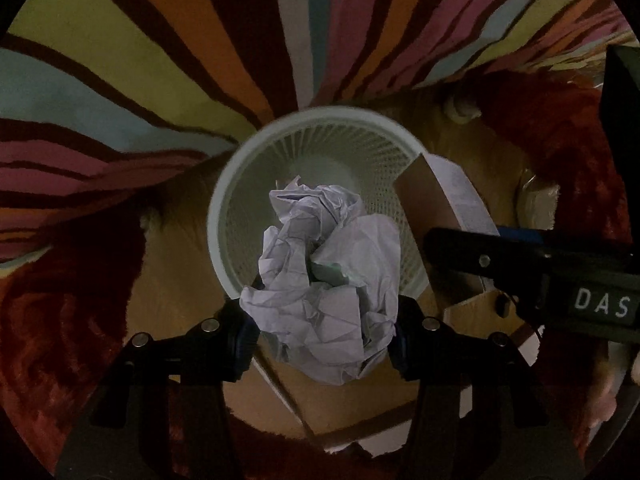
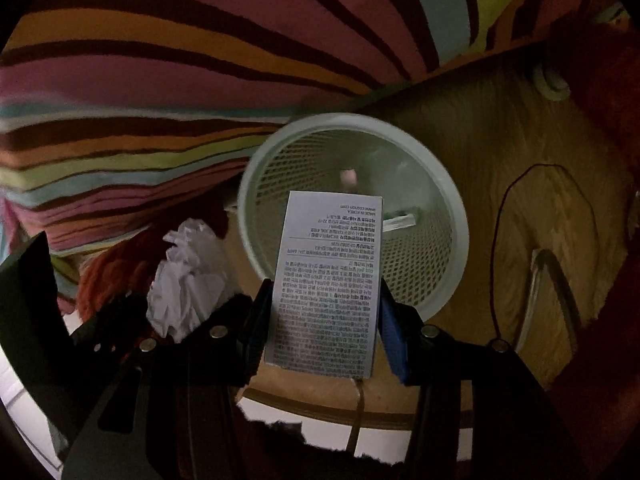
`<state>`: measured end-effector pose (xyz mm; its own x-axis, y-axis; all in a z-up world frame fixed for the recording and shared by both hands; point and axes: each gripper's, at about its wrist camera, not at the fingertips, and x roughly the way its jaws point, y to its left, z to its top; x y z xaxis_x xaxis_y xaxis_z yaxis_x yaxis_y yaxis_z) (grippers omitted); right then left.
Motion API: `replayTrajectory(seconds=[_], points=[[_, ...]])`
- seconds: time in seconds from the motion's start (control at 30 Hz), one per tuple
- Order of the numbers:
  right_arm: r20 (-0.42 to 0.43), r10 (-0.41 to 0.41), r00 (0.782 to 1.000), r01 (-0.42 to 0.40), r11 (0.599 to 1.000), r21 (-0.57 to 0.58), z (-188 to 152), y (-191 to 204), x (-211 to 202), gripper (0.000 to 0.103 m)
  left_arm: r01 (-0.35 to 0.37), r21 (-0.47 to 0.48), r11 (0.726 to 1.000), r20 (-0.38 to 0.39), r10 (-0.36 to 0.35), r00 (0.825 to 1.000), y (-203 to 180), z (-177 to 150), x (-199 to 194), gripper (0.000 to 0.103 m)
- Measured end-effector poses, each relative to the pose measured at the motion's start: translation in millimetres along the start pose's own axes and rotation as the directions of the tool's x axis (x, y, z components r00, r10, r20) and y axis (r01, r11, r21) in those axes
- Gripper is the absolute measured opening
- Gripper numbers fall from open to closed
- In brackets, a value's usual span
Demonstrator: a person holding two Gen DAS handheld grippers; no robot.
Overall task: Collect trash
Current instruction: 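Lower both items into the wastebasket and open both tools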
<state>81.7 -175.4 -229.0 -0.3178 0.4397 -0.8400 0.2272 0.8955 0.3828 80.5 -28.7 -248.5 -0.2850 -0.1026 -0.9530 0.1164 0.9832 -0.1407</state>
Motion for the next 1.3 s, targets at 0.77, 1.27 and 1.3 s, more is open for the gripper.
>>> replayTrajectory(seconds=[0.77,1.27,1.3], points=[[-0.149,-0.028,0.988,0.042,0.995,0.094,18,-19,57,0.049,0.030,-0.104,0.994,-0.258,-0.056,0.965,21,10,73,0.068],[-0.127,-0.060,0.990,0.081,0.983,0.163,22,-32,52,0.085,0.030,-0.138,0.990,-0.273,-0.067,0.960,24,8,74,0.088],[-0.124,-0.060,0.990,0.080,0.983,0.163,22,-32,51,0.085,0.028,-0.140,0.990,-0.271,-0.066,0.960,24,8,74,0.088]])
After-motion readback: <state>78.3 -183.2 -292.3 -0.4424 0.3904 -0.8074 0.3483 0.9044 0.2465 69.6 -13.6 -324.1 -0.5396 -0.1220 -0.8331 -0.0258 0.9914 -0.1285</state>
